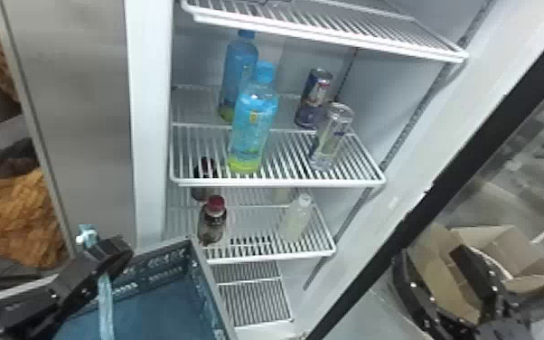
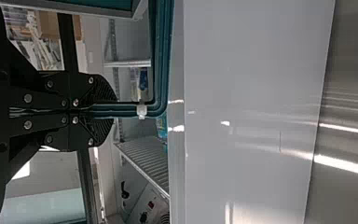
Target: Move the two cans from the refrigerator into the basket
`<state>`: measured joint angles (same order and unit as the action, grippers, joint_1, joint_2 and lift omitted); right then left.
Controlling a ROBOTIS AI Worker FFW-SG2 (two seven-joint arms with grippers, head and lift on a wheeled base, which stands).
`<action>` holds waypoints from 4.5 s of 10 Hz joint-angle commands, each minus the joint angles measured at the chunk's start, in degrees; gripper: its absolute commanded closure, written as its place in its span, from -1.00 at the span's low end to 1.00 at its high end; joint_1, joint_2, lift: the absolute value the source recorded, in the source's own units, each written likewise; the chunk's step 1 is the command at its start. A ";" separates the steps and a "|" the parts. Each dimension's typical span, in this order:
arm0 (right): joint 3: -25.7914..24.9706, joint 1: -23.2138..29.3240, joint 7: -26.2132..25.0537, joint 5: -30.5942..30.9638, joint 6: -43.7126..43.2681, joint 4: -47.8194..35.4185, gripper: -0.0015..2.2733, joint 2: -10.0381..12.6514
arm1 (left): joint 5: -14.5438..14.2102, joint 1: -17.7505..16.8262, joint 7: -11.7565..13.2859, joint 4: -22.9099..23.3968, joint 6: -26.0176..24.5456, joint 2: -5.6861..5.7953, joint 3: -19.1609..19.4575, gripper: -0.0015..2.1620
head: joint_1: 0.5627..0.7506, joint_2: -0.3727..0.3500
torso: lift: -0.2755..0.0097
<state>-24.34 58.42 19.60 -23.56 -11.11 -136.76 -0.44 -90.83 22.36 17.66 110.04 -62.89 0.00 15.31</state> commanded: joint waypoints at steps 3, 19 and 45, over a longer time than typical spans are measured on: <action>0.00 -0.63 0.00 -0.10 0.00 0.56 -0.88 -0.17 | 0.00 -0.14 -0.08 0.00 -0.11 -0.15 0.00 0.11 | 0.41 -0.94 | 0.69; 6.63 -22.42 -2.11 3.56 3.94 15.33 -0.88 -4.13 | -0.23 -0.71 0.00 0.00 -0.11 -0.15 0.00 0.11 | 0.41 -0.94 | 0.69; 17.03 -56.32 -9.93 6.53 14.48 37.97 -0.88 -9.75 | -1.26 -1.27 -0.17 -0.14 -0.25 -0.15 -0.46 0.11 | 0.41 -0.72 | 0.69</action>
<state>-7.40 2.59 9.70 -16.99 2.77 -99.06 -10.08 -92.11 21.09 17.48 109.90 -63.09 0.00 14.79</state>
